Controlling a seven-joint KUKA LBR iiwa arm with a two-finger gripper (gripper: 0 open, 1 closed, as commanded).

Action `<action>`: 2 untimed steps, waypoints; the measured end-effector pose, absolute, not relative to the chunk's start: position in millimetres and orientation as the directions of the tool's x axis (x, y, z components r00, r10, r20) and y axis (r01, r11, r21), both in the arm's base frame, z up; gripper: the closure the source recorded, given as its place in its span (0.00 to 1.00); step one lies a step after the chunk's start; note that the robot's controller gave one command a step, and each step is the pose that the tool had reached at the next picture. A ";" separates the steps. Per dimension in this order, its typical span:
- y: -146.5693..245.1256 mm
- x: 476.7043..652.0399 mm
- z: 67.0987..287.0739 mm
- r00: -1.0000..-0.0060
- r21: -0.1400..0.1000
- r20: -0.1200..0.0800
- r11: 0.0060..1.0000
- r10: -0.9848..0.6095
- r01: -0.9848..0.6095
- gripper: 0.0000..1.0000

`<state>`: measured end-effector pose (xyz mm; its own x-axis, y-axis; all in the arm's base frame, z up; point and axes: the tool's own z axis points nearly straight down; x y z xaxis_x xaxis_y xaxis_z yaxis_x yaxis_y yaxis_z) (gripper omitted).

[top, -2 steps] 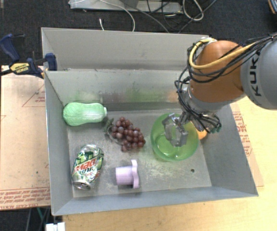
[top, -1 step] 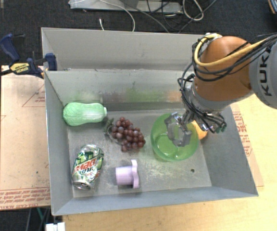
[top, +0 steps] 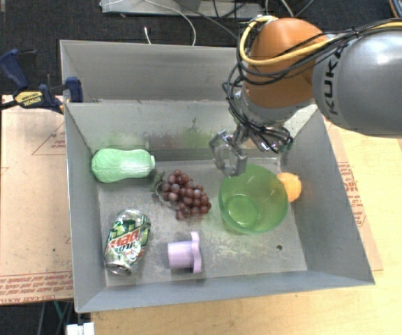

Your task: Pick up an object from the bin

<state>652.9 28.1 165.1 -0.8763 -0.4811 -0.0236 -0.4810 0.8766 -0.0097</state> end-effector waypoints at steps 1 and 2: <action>33.1 614.1 160.3 -0.977 -0.001 -0.014 0.977 -0.213 -0.213 1.00; 18.3 611.4 89.8 -0.862 -0.007 -0.023 0.862 -0.507 -0.507 1.00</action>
Offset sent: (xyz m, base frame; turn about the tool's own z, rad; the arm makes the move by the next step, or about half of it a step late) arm -0.0422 -0.0107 -0.0748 -0.0319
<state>611.4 18.3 89.8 -0.8619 -0.5066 -0.0228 -0.5065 0.8622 -0.0072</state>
